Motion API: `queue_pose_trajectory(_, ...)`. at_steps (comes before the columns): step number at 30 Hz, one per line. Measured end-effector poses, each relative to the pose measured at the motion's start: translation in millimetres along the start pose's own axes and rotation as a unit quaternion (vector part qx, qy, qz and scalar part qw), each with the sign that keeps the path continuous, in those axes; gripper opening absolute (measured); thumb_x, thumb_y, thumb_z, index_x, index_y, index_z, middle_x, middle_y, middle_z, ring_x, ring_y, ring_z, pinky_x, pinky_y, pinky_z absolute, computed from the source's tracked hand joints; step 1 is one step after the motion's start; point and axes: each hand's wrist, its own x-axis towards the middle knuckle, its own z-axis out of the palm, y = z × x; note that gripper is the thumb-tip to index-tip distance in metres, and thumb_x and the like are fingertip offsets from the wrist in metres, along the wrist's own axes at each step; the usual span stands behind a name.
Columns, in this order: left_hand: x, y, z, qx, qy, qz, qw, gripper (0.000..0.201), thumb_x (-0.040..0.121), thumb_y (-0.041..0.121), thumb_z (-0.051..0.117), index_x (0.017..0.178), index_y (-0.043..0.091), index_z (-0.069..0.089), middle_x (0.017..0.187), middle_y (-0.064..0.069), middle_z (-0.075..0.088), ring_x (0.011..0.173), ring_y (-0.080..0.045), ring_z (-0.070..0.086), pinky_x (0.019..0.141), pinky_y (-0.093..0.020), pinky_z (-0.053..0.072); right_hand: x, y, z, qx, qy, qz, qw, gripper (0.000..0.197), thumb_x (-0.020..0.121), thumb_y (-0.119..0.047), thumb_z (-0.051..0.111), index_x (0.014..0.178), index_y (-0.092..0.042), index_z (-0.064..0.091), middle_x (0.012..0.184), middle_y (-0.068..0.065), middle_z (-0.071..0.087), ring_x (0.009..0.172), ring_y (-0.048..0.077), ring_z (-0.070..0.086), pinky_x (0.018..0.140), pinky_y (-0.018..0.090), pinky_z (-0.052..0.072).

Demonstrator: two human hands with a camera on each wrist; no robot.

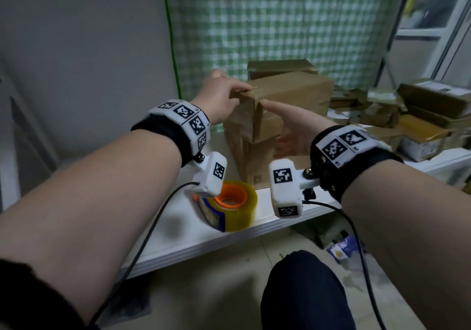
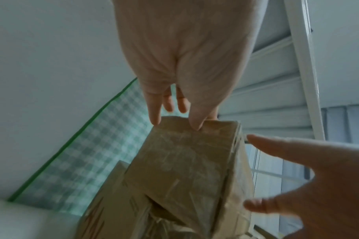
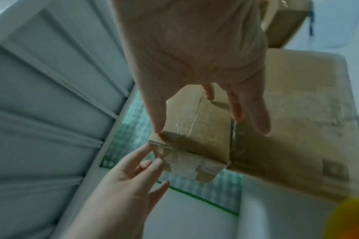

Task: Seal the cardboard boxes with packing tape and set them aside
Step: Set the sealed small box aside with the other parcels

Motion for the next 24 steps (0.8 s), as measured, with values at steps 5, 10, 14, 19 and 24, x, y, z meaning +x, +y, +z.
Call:
queue_pose_trajectory(5, 11.7, -9.5, 10.7, -0.015, -0.033, -0.018, 0.999, 0.048, 0.099, 0.019, 0.043, 0.145, 0.028, 0.035, 0.147, 0.0, 0.041, 0.13, -0.018, 0.044, 0.104, -0.027, 0.035, 25.4, -0.5, -8.1, -0.214, 0.221, -0.134, 0.942, 0.105, 0.065, -0.049, 0.082, 0.146, -0.031, 0.017, 0.141, 0.013, 0.03, 0.126, 0.035, 0.041, 0.102, 0.048, 0.042)
queue_pose_trajectory(10, 6.9, -39.1, 17.9, -0.043, -0.076, -0.062, 0.994, 0.062, 0.098, 0.025, 0.047, 0.151, 0.03, 0.016, 0.153, -0.008, 0.031, 0.137, -0.022, 0.036, 0.101, -0.023, 0.031, 51.7, 0.0, -2.7, -0.387, 0.215, -0.194, 0.876, 0.091, 0.082, -0.043, 0.07, 0.149, -0.043, 0.009, 0.151, 0.016, 0.012, 0.126, 0.038, 0.043, 0.102, 0.047, 0.043)
queue_pose_trajectory(14, -11.4, -64.5, 28.2, 0.01, -0.152, -0.125, 0.98, 0.052, 0.094, 0.025, 0.055, 0.143, 0.018, 0.04, 0.14, -0.01, 0.05, 0.125, -0.023, 0.049, 0.1, -0.027, 0.037, 74.4, -6.3, 2.8, -0.464, 0.146, -0.127, 0.865, 0.092, 0.086, -0.054, 0.059, 0.15, -0.04, -0.006, 0.159, 0.011, 0.003, 0.139, 0.038, 0.026, 0.109, 0.051, 0.034)
queue_pose_trajectory(19, -47.8, -76.3, 50.9, -0.01, -0.354, -0.102, 0.93, 0.054, 0.084, 0.027, 0.07, 0.135, 0.027, 0.051, 0.123, 0.003, 0.057, 0.1, -0.014, 0.057, 0.08, -0.022, 0.049, 78.4, 5.8, 8.0, -0.482, 0.122, -0.158, 0.853, 0.078, 0.09, -0.05, 0.052, 0.153, -0.029, 0.01, 0.157, 0.009, 0.022, 0.142, 0.034, 0.023, 0.113, 0.05, 0.027)
queue_pose_trajectory(24, -78.0, -82.5, 96.5, 0.108, -0.47, -0.007, 0.876, 0.069, 0.061, 0.028, 0.084, 0.124, 0.038, 0.058, 0.121, 0.009, 0.059, 0.11, -0.016, 0.055, 0.094, -0.034, 0.047, 56.0, 24.8, 25.5, -0.435, 0.201, -0.35, 0.805, 0.039, 0.09, -0.03, 0.051, 0.127, -0.019, 0.057, 0.116, 0.008, 0.064, 0.12, 0.028, 0.046, 0.092, 0.041, 0.046)
